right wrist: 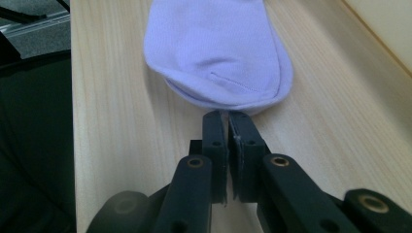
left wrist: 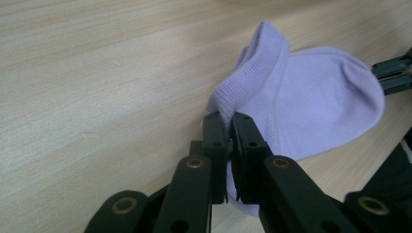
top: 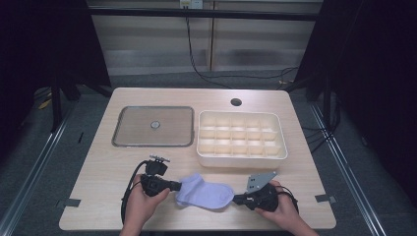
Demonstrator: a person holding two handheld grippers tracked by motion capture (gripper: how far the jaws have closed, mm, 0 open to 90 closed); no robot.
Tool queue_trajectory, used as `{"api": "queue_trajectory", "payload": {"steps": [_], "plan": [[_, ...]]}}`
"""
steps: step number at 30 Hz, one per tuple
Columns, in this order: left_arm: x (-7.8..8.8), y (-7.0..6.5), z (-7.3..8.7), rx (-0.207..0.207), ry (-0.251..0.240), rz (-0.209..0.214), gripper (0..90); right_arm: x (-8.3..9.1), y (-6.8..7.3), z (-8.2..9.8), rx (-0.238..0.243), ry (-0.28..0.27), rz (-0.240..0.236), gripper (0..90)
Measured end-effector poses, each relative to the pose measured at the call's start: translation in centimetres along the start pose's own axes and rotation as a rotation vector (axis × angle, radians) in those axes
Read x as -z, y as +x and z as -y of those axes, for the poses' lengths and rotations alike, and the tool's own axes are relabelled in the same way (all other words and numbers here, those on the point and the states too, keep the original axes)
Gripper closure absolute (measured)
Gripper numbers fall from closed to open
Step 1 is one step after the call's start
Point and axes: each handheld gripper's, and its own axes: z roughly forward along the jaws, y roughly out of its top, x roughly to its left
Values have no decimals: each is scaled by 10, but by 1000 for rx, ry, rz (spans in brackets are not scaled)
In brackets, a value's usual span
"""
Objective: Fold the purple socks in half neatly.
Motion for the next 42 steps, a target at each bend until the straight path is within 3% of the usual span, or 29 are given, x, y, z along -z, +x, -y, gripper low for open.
{"api": "queue_trajectory", "payload": {"steps": [9,16,24,33,42], "plan": [[0,-1,-2,14,-2,23,857,2,-2,0,-2,14,-2,868],[4,-2,-5,5,-5,53,857,10,-11,2,-38,-24,12,898],[5,-7,-8,22,-21,94,857,3,-9,0,-29,8,6,900],[9,-15,-12,-16,-13,96,858,-1,-8,-3,-15,11,1,900],[7,-24,-18,-26,-4,102,858,-2,-7,-4,-14,10,2,900]]}}
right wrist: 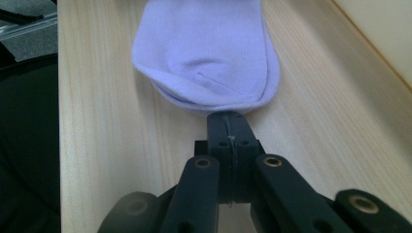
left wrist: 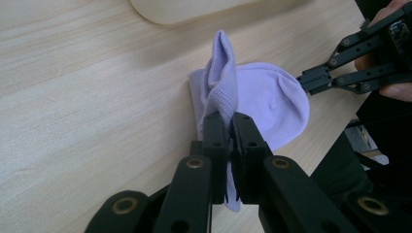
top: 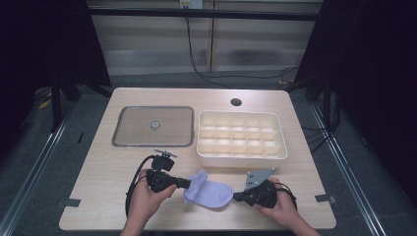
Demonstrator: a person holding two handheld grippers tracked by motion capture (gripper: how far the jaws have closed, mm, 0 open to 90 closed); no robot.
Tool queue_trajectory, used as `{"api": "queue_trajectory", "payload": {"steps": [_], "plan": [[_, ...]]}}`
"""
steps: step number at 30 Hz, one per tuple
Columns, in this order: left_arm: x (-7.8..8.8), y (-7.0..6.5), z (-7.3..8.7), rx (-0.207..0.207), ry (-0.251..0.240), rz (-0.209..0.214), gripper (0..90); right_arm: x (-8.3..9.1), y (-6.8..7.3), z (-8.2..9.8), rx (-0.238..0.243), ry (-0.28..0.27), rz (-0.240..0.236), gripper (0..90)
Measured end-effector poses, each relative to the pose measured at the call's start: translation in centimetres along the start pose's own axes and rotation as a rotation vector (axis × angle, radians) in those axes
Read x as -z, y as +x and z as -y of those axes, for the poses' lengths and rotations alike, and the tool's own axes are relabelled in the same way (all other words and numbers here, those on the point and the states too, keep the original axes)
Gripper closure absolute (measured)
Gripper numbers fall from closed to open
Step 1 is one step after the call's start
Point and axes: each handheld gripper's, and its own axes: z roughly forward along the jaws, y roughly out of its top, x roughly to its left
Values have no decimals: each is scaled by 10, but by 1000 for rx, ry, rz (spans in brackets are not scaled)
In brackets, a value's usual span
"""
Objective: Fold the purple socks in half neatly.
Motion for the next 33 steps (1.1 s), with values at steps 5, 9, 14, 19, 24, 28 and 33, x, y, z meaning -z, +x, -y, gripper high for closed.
{"api": "queue_trajectory", "payload": {"steps": [5,9,14,19,24,28,33], "plan": [[0,-4,-2,-12,16,0,858,0,0,0,-2,2,1,900],[-2,-5,-4,-22,24,1,858,-2,0,-2,8,-2,0,900],[-5,-9,-6,-16,30,2,858,-2,1,-3,5,2,-2,900],[-8,-11,-8,-4,30,6,858,-3,0,-3,16,-4,-2,900],[-10,-14,-10,-2,33,3,857,-3,0,-3,17,-3,3,900],[-12,-16,-11,-5,42,-2,857,-4,1,-4,17,-2,-1,900],[-14,-16,-13,-13,56,0,858,-4,1,-4,24,-2,-1,900]]}}
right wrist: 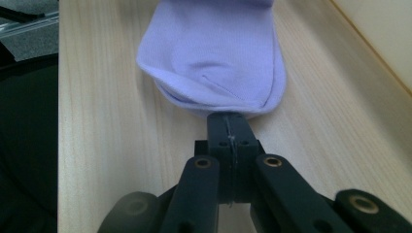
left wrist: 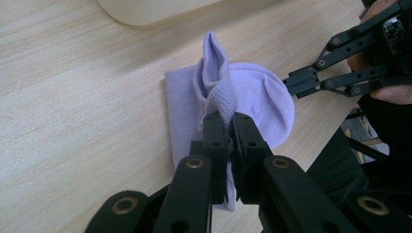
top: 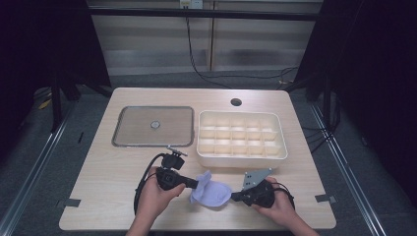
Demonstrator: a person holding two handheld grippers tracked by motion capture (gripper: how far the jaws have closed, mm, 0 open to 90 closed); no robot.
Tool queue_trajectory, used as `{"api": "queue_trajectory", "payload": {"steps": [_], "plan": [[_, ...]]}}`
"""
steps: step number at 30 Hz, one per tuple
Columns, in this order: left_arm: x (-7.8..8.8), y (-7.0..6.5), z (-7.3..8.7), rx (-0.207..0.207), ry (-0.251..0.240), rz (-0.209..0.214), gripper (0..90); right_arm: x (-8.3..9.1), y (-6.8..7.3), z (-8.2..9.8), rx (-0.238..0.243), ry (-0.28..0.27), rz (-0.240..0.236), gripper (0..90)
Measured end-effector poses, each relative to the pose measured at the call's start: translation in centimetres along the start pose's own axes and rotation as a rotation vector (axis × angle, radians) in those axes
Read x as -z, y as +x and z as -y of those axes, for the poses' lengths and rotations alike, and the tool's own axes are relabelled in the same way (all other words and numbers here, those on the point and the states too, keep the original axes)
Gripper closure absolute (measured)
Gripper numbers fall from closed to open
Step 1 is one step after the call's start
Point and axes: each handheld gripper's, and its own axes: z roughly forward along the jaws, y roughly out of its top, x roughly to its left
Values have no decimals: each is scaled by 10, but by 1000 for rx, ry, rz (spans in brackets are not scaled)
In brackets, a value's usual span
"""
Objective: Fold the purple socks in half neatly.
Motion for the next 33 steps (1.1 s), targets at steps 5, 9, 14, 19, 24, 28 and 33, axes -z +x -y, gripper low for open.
{"api": "queue_trajectory", "payload": {"steps": [5,9,14,19,24,28,33], "plan": [[-3,-1,-1,-4,11,-1,857,-1,1,-1,-5,0,0,900],[-5,-3,-3,-14,19,0,857,-1,1,-1,-4,-4,-5,900],[-10,-4,-4,-11,23,-1,856,-2,1,-2,-2,-7,-7,900],[-11,-6,-4,-3,23,-8,857,-2,1,-2,2,-6,-5,900],[-13,-6,-5,-23,48,-6,857,-3,2,-2,6,-7,-10,900],[-16,-8,-5,-14,44,-4,857,-4,2,-3,8,-7,-7,900],[-20,-10,-5,-6,41,-3,856,-4,2,-3,4,-7,-9,900]]}}
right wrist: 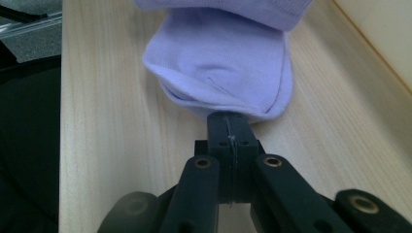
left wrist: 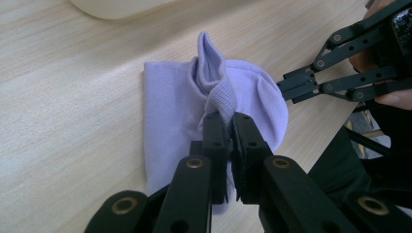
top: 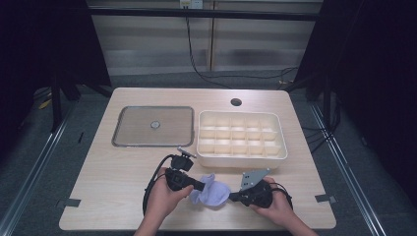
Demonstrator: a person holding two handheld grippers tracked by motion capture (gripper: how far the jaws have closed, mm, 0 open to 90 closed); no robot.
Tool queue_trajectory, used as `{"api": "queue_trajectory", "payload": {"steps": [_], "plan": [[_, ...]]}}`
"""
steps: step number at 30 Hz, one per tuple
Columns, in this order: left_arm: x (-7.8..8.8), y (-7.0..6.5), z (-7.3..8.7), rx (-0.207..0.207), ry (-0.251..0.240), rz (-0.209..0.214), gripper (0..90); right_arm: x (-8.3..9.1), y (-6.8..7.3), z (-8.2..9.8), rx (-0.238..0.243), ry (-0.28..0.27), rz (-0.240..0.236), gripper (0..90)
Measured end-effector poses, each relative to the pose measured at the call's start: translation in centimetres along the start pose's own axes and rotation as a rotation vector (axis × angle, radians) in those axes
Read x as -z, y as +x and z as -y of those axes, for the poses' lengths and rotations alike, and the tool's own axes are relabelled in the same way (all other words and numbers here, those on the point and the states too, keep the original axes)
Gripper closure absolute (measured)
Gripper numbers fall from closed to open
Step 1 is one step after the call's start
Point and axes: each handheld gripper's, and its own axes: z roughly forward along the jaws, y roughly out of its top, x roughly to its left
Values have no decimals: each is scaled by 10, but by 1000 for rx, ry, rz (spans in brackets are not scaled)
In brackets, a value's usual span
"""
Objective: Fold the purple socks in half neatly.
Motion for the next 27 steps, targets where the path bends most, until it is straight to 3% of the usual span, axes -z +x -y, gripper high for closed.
{"api": "queue_trajectory", "payload": {"steps": [6,15,23,25,27], "plan": [[-2,0,-1,-21,24,5,856,0,0,0,-1,3,2,900],[-5,-3,0,-8,8,4,856,-1,0,-1,8,0,5,900],[-4,-11,-5,-46,8,15,856,-2,1,-1,9,-1,4,900],[-7,-14,-6,-40,0,21,857,-2,1,-1,11,-2,5,900],[-9,-14,-7,-63,20,24,857,-2,1,-1,12,-2,6,900]]}}
